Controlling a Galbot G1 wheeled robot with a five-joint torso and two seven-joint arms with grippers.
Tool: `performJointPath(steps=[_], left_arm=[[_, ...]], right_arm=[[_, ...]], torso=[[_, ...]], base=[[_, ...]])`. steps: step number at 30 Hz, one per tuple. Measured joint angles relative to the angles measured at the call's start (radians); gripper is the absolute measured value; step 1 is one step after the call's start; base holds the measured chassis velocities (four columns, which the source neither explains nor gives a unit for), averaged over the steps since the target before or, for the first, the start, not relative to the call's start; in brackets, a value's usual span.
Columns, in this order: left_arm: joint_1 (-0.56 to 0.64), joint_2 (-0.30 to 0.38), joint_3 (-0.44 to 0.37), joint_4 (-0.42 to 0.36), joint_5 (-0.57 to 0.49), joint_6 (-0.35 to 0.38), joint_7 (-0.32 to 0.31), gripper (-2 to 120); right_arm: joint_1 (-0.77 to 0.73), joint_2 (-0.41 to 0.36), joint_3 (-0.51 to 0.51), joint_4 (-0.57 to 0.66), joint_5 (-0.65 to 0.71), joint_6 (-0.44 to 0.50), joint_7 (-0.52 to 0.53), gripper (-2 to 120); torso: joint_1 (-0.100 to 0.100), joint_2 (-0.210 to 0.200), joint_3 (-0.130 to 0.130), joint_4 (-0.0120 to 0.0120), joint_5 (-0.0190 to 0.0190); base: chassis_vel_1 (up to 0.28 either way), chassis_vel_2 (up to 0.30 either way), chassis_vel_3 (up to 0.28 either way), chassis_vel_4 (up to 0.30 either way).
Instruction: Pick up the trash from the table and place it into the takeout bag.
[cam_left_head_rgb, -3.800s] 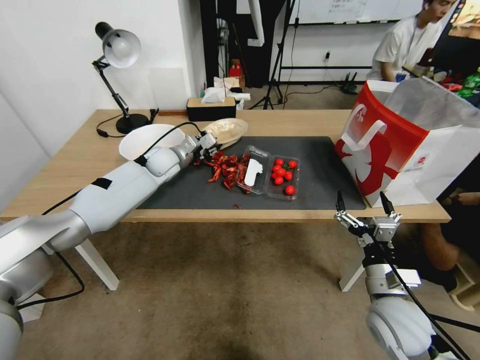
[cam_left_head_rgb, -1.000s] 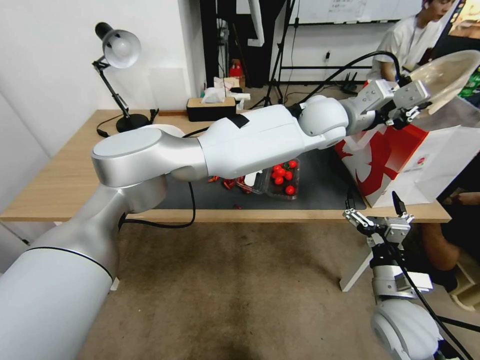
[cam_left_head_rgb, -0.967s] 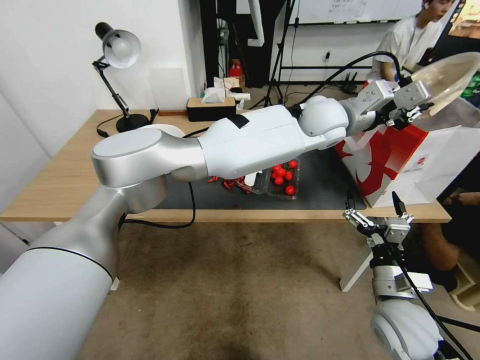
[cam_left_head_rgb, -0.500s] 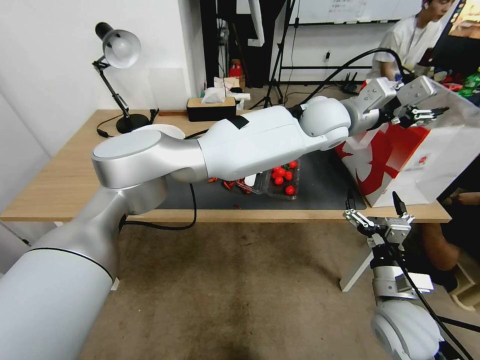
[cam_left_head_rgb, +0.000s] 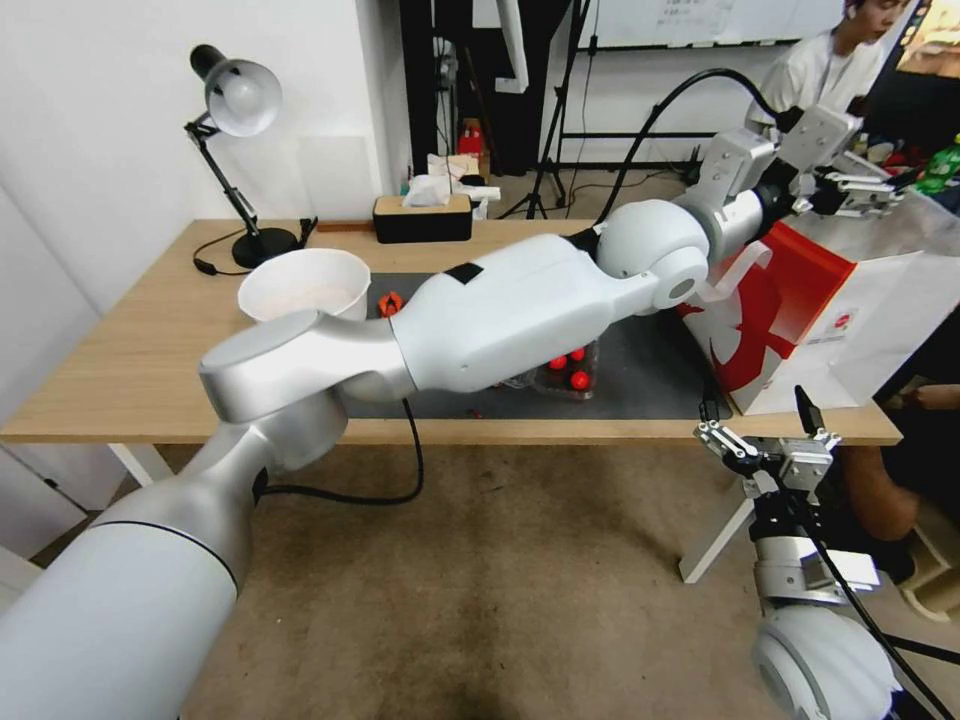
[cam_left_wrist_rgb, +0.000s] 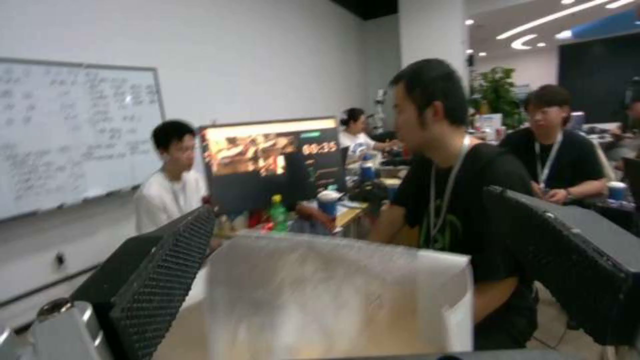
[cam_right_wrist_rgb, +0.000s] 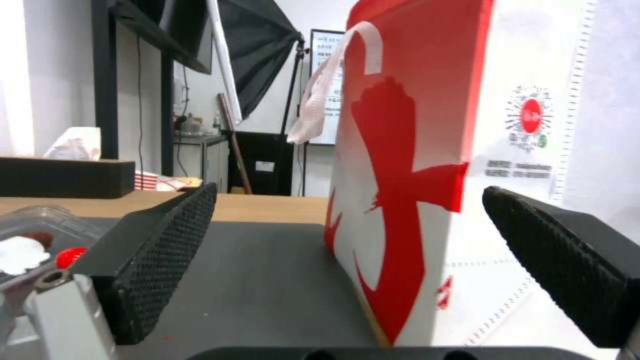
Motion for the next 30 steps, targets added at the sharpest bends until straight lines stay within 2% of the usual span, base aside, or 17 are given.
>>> performJointPath(steps=[1, 3, 4, 5, 7, 8, 10, 12, 13, 16, 20, 23, 24, 26, 28, 30], left_arm=[[0.0, 0.0, 0.0, 0.0, 0.0, 0.0, 0.0, 100], [0.036, 0.078, -0.022, -0.037, -0.011, 0.005, -0.005, 100], [0.036, 0.078, -0.022, -0.037, -0.011, 0.005, -0.005, 100], [0.059, 0.132, -0.037, -0.057, -0.014, 0.005, -0.006, 100], [0.094, 0.196, -0.058, -0.093, -0.021, 0.007, -0.007, 100], [0.094, 0.196, -0.058, -0.093, -0.021, 0.007, -0.007, 100], [0.149, 0.271, -0.095, -0.149, -0.031, 0.013, -0.02, 100], [0.193, 0.312, -0.126, -0.199, -0.045, 0.027, -0.043, 100], [0.193, 0.312, -0.126, -0.199, -0.045, 0.027, -0.043, 100], [0.263, 0.369, -0.181, -0.279, -0.064, 0.049, -0.079, 100], [0.308, 0.4, -0.215, -0.316, -0.065, 0.054, -0.086, 100], [0.405, 0.462, -0.29, -0.392, -0.057, 0.058, -0.089, 100], [0.405, 0.462, -0.29, -0.392, -0.057, 0.058, -0.089, 100], [0.476, 0.492, -0.355, -0.436, -0.051, 0.064, -0.089, 100], [0.494, 0.499, -0.372, -0.446, -0.049, 0.065, -0.088, 100], [0.59, 0.524, -0.45, -0.493, -0.035, 0.069, -0.086, 100]], right_arm=[[0.0, 0.0, 0.0, 0.0, 0.0, 0.0, 0.0, 100], [-0.003, -0.002, 0.0, 0.002, 0.0, -0.001, 0.001, 100], [-0.003, -0.002, 0.0, 0.002, 0.0, -0.001, 0.001, 100], [-0.006, -0.003, -0.001, 0.003, 0.0, -0.002, 0.001, 100], [-0.007, -0.004, -0.002, 0.003, 0.0, -0.004, 0.001, 100], [-0.007, -0.004, -0.002, 0.003, 0.0, -0.004, 0.001, 100], [-0.007, -0.003, -0.005, 0.004, 0.0, -0.009, 0.002, 100], [-0.005, -0.003, -0.009, 0.003, 0.0, -0.012, 0.002, 100], [-0.005, -0.003, -0.009, 0.003, 0.0, -0.012, 0.002, 100], [-0.003, -0.003, -0.014, -0.002, -0.001, -0.013, 0.002, 100], [-0.002, -0.003, -0.016, -0.004, -0.001, -0.014, 0.002, 100], [-0.003, -0.002, -0.02, -0.005, -0.002, -0.015, 0.002, 100], [-0.003, -0.002, -0.02, -0.005, -0.002, -0.015, 0.002, 100], [-0.003, -0.002, -0.021, -0.005, -0.003, -0.016, 0.002, 100], [-0.003, -0.002, -0.021, -0.005, -0.003, -0.016, 0.002, 100], [-0.003, -0.003, -0.024, -0.005, -0.004, -0.016, 0.001, 100]], torso=[[0.0, 0.0, 0.0, 0.0, 0.0], [0.0, 0.0, 0.0, 0.0009, -0.0002], [0.0, 0.0, 0.0, 0.0009, -0.0002], [0.0, 0.0, 0.0, 0.0015, -0.0006], [0.0, 0.0, 0.0, 0.0021, -0.0008], [0.0, 0.0, 0.0, 0.0021, -0.0008], [0.0, 0.0, 0.0, 0.0014, -0.0006], [0.0, 0.0, 0.0, 0.0011, -0.0007], [0.0, 0.0, 0.0, 0.0011, -0.0007], [0.0, 0.0, 0.0, 0.0013, -0.0006], [0.0, 0.0, 0.0, 0.0009, -0.0006], [0.0, 0.0, 0.0, 0.0009, -0.0005], [0.0, 0.0, 0.0, 0.0009, -0.0005], [0.0, 0.0, 0.0, 0.0011, -0.0005], [0.0, 0.0, 0.0, 0.0011, -0.0005], [0.0, 0.0, 0.0, 0.0011, -0.0005]], base=[[0.0, 0.0, 0.0, 0.0], [0.0, 0.0, 0.0, 0.0], [0.0, 0.0, 0.0, 0.0], [0.0, 0.0, 0.0, 0.0], [0.0, 0.0, 0.0, 0.0], [0.0, 0.0, 0.0, 0.0], [0.0, 0.0, 0.0, 0.0], [0.0, 0.0, 0.0, 0.0], [0.0, 0.0, 0.0, 0.0], [0.0, 0.0, 0.0, 0.0], [0.0, 0.0, 0.0, 0.0], [0.0, 0.0, 0.0, 0.0], [0.0, 0.0, 0.0, 0.0], [0.0, 0.0, 0.0, 0.0], [0.0, 0.0, 0.0, 0.0], [0.0, 0.0, 0.0, 0.0]])
